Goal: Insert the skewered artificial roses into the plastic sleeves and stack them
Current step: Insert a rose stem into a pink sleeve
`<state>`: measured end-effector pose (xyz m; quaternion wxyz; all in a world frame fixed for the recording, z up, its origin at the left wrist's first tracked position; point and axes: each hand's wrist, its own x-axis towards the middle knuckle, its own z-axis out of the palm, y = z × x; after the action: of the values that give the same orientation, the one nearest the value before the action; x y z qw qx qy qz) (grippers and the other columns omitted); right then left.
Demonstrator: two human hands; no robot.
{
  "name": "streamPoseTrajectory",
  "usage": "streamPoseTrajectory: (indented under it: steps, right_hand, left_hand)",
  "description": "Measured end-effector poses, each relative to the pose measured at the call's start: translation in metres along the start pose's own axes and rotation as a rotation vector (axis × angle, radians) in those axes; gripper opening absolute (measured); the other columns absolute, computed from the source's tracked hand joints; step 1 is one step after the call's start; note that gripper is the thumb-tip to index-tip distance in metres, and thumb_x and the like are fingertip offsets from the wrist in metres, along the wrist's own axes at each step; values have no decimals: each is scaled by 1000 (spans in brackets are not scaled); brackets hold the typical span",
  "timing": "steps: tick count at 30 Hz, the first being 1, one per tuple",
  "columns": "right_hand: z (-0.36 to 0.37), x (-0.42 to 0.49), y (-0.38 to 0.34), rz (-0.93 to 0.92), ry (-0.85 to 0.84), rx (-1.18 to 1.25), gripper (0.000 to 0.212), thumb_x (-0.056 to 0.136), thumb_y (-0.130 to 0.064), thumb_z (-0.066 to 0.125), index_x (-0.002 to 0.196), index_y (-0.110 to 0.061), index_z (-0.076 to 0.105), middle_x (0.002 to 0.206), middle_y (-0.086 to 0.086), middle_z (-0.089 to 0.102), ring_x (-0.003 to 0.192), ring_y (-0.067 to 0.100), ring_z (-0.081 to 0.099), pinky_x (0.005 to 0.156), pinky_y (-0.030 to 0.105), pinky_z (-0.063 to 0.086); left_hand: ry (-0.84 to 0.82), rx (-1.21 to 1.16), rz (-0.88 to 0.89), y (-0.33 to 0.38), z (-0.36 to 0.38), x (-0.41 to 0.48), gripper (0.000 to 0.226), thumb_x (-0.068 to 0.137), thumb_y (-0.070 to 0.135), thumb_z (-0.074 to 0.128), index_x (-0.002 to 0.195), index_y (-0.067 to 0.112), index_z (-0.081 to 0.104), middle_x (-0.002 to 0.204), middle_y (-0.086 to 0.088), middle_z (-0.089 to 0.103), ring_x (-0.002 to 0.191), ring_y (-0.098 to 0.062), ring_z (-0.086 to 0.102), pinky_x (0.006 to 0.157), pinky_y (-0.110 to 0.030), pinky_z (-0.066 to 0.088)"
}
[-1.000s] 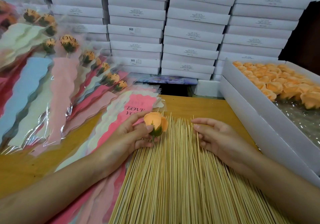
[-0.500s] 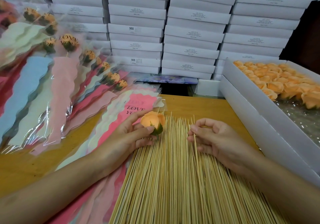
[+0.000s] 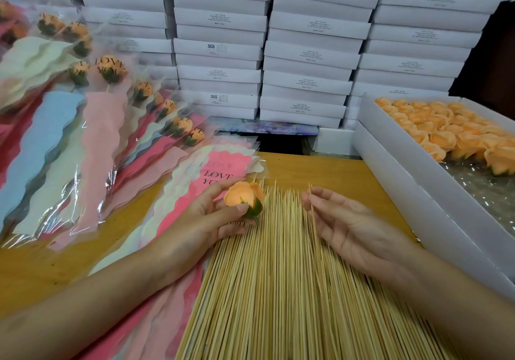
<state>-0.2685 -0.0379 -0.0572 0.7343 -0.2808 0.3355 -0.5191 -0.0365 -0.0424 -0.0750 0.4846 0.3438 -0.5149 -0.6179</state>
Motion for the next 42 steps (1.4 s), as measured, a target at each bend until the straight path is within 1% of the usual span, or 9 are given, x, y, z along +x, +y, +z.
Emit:
streamPoseTrajectory:
  steps: [4,6,10,16,21,26,29,33,42]
  right_hand:
    - [4,-3,0,97,-25,58,40,74,5,63,113,6,61,89,16,72,71,16,72,63,23,61]
    - [7,-6,0,168,-56,24,30,73,5,63,103,8,69,85,16,72,67,16,71,64,23,59]
    - [15,-15,3,261,-114,-213,18,72,-1,65,85,1,77,84,13,72,58,12,65,47,17,54]
    - [21,-20,8,225,-211,-548,21,76,-11,65,92,-12,79,84,3,73,57,4,61,41,12,44]
    - [18,-19,11,204,-218,-591,20,90,-7,59,98,-12,77,87,1,73,62,3,63,44,11,45]
    - [20,-19,10,210,-231,-587,20,84,-11,63,98,-12,78,86,1,73,63,3,64,44,11,45]
    - [20,-20,11,213,-247,-577,23,80,-13,65,99,-10,78,85,0,72,63,2,64,43,10,45]
    - [20,-20,12,201,-248,-570,22,79,-15,65,96,-12,78,84,-1,72,63,2,64,43,10,45]
    - [20,-20,12,182,-230,-541,21,72,-15,66,88,-14,80,84,2,73,62,3,66,42,11,45]
  left_hand:
    - [-8,5,7,0,0,0,53,78,10,63,130,15,54,103,-14,69,88,-24,69,76,-26,57]
    - [-14,9,11,0,-1,-1,53,79,11,64,131,16,55,110,-18,68,95,-29,68,79,-27,57]
    - [-36,31,29,0,-2,-2,53,81,16,73,131,17,56,112,-16,68,99,-27,67,78,-27,58]
    - [-63,54,52,0,-3,-3,48,77,22,76,123,23,62,106,-11,70,95,-19,68,73,-24,57]
    - [-85,79,71,0,-4,-3,44,80,18,72,122,22,62,105,-8,71,95,-16,68,74,-24,56]
    - [-82,94,75,0,-3,-3,42,79,15,69,121,18,62,102,-4,72,92,-13,67,75,-24,56]
    - [-78,81,85,0,-2,-3,45,78,12,75,120,14,60,102,-8,71,91,-15,66,75,-25,55]
    - [-73,70,82,1,-1,-4,50,74,11,67,122,7,56,99,-9,71,88,-15,66,72,-24,55]
    - [-75,76,76,1,-1,-3,50,76,9,74,122,8,56,101,-10,71,89,-16,66,73,-24,55]
